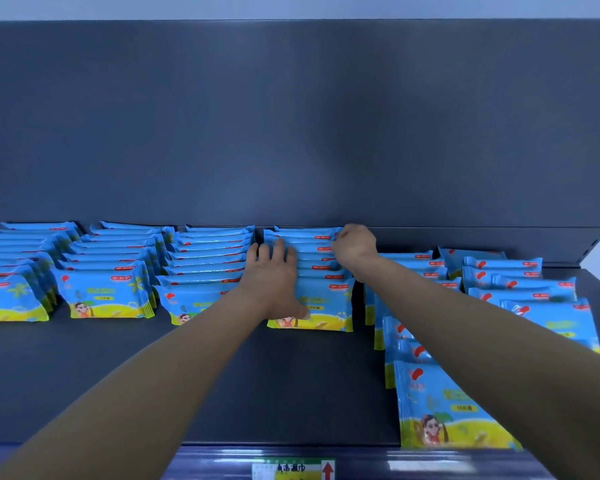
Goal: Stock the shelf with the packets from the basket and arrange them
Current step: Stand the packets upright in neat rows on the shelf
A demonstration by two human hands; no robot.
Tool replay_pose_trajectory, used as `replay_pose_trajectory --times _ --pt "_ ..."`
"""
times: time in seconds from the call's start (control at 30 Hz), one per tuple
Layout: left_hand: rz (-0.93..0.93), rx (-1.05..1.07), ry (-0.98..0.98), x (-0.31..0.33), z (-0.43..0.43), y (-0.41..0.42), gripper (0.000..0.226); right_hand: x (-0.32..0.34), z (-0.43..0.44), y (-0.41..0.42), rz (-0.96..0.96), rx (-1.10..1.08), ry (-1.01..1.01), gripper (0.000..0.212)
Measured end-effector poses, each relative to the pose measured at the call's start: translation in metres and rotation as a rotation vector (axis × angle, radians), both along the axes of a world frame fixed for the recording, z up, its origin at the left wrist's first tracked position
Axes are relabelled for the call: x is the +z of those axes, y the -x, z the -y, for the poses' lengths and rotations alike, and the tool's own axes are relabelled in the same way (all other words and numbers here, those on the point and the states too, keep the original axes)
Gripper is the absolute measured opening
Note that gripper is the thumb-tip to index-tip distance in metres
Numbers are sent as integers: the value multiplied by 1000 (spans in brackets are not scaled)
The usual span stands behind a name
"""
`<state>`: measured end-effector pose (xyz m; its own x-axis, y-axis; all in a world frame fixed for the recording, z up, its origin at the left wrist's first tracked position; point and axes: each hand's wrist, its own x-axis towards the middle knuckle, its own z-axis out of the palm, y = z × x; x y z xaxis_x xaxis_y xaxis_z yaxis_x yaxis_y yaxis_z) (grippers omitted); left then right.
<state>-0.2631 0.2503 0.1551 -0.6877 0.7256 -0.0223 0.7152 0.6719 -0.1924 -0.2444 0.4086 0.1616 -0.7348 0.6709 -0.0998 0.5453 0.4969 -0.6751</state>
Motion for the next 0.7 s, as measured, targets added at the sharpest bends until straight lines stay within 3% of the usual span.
replay_pose_trajectory --times 0.07,0.27,0.57,0.7 --pt "-32 -3 -3 -1 -1 -1 109 1 -4 -1 -14 10 15 13" --pt "-163 -9 -65 -3 -4 2 84 6 -11 -4 -120 -56 372 14" --pt "-70 -19 -84 -3 5 8 102 19 6 -26 -152 111 20 24" --pt "-43 22 -68 -7 6 1 103 26 6 -34 -59 137 -63 30"
